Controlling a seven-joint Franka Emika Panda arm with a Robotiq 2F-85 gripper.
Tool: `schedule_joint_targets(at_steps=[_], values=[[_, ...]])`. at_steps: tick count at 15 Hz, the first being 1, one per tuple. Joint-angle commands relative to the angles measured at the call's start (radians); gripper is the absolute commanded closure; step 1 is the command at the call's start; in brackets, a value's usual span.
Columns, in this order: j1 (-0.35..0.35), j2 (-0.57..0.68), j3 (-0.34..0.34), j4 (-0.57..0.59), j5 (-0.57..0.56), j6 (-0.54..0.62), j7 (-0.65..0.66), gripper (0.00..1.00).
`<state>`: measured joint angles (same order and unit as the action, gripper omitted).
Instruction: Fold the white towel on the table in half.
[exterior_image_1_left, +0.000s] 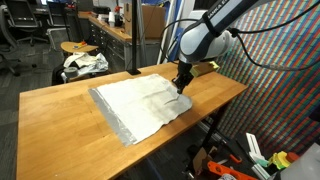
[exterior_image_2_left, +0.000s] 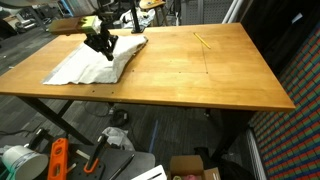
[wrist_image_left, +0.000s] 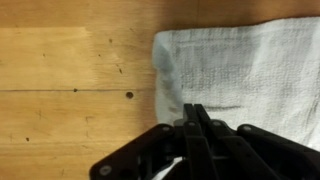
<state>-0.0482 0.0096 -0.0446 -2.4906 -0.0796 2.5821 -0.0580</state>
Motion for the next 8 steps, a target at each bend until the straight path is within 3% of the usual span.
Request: schedule_joint_targets(at_steps=[1,5,6,8], values=[[0.052,-0.098,0.054,-0.114,-0.172,0.1,0.203,0.96],[0.094,-0.142,0.146,-0.156,-0.322,0.112,0.401,0.95],[0.103,-0.129,0.161,-0.143,-0.308,0.093,0.404,0.71],[0.106,-0.11,0.174,-0.105,-0.279,0.038,0.417,0.64]])
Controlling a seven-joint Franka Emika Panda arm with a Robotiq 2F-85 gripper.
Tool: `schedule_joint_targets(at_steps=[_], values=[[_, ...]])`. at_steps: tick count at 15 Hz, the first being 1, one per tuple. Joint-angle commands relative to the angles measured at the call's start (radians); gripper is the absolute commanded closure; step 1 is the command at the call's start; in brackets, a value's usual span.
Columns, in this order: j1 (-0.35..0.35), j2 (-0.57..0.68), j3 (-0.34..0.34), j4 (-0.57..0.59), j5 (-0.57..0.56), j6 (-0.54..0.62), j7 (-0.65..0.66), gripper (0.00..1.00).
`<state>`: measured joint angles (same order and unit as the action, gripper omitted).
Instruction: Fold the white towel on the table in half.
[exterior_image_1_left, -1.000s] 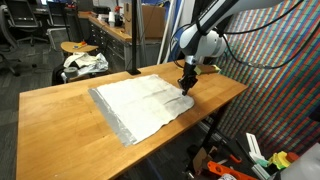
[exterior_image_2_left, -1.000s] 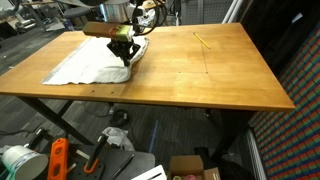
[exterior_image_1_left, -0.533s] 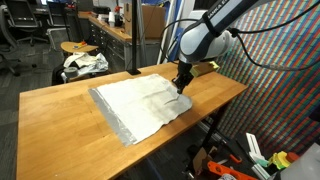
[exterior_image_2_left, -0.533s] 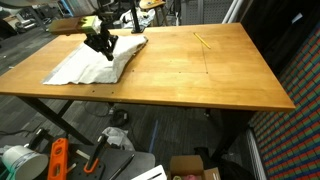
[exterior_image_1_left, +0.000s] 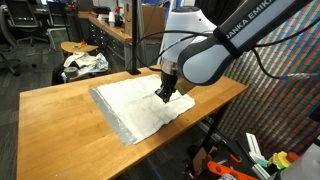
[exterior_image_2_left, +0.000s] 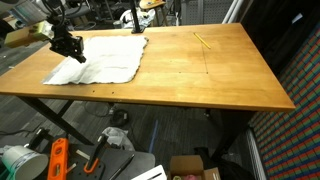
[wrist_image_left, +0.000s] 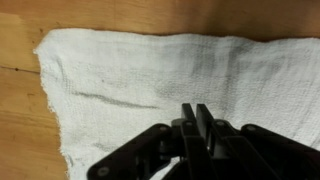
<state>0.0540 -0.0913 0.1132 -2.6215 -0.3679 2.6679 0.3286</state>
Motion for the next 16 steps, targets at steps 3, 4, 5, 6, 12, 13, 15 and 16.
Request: schedule_joint_targets(at_steps=[3,4,5,6,12,13,15,16], values=[[-0.01,0.014,-0.02,0.097,0.118,-0.169,-0.055,0.42],[-0.018,0.022,-0.033,0.121,0.143,-0.208,-0.071,0.34],[-0.032,0.034,-0.053,0.155,0.159,-0.259,-0.102,0.27],[-0.043,0.047,-0.071,0.187,0.176,-0.305,-0.14,0.18],[-0.121,0.204,-0.178,0.358,0.26,-0.35,-0.396,0.0],[-0.137,0.241,-0.189,0.376,0.298,-0.337,-0.461,0.0],[-0.165,0.3,-0.19,0.408,0.368,-0.326,-0.555,0.0],[-0.178,0.334,-0.187,0.428,0.396,-0.323,-0.588,0.0]])
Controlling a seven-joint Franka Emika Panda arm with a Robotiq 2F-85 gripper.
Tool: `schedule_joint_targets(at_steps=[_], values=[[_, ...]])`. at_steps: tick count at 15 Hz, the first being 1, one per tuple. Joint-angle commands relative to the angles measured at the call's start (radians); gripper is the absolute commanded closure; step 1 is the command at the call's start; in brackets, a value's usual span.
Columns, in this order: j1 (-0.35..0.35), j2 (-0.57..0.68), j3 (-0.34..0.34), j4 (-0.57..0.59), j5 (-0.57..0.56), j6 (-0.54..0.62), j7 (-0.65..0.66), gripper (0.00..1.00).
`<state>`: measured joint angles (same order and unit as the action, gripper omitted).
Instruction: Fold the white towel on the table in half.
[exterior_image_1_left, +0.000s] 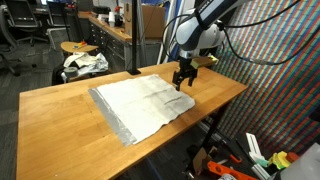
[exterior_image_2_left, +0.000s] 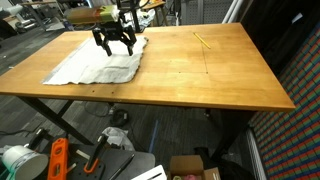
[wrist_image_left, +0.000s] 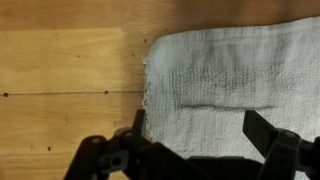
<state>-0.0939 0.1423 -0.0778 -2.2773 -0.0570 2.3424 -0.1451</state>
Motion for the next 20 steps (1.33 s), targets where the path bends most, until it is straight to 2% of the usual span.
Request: schedule_joint_targets(at_steps=[1,8,15,20], values=[[-0.041,0.133,0.006,0.103,0.107,0.001,-0.125,0.0],[-0.095,0.256,0.017,0.181,0.173,0.067,-0.122,0.0],[-0.155,0.249,0.059,0.188,0.228,-0.046,-0.279,0.0],[-0.166,0.223,0.075,0.166,0.259,-0.091,-0.356,0.0]])
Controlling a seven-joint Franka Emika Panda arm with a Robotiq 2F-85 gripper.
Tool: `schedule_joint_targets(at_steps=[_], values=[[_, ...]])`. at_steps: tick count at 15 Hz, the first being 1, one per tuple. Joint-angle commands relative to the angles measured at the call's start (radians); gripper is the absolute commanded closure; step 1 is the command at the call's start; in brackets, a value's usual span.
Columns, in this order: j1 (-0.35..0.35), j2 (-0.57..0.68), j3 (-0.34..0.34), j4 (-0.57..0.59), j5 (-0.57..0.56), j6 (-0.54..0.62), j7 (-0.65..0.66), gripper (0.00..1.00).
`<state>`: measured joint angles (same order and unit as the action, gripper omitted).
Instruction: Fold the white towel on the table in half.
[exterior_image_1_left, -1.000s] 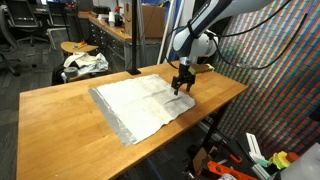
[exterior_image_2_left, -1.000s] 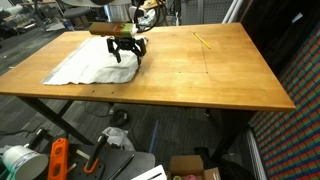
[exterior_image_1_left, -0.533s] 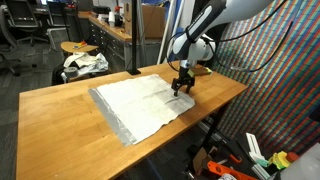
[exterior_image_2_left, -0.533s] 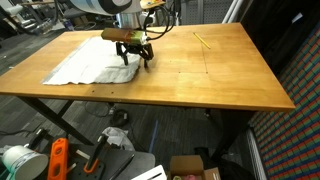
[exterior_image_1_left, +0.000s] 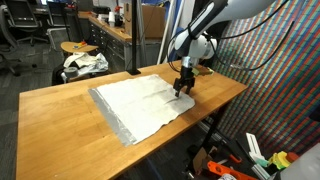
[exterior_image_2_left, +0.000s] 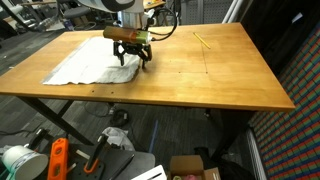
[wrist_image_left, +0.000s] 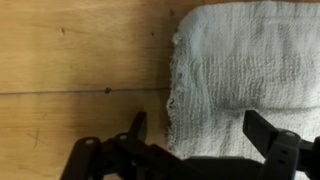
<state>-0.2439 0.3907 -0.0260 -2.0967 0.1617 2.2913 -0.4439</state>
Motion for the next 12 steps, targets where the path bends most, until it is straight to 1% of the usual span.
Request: schedule_joint_targets(at_steps=[1,6,7,8,9,10,12], values=[[-0.016,-0.031,0.029,-0.025,0.058,-0.035,-0.065,0.0],[-0.01,-0.033,0.041,-0.032,0.096,-0.035,-0.085,0.0],[-0.002,-0.026,0.038,-0.031,0.096,-0.015,-0.064,0.25],[-0.002,-0.024,0.038,-0.03,0.096,-0.016,-0.065,0.26],[0.0,-0.02,0.037,-0.029,0.094,-0.011,-0.06,0.32],[0.0,-0.021,0.037,-0.03,0.094,-0.011,-0.06,0.41],[0.0,-0.028,0.037,-0.036,0.1,-0.002,-0.056,0.56]])
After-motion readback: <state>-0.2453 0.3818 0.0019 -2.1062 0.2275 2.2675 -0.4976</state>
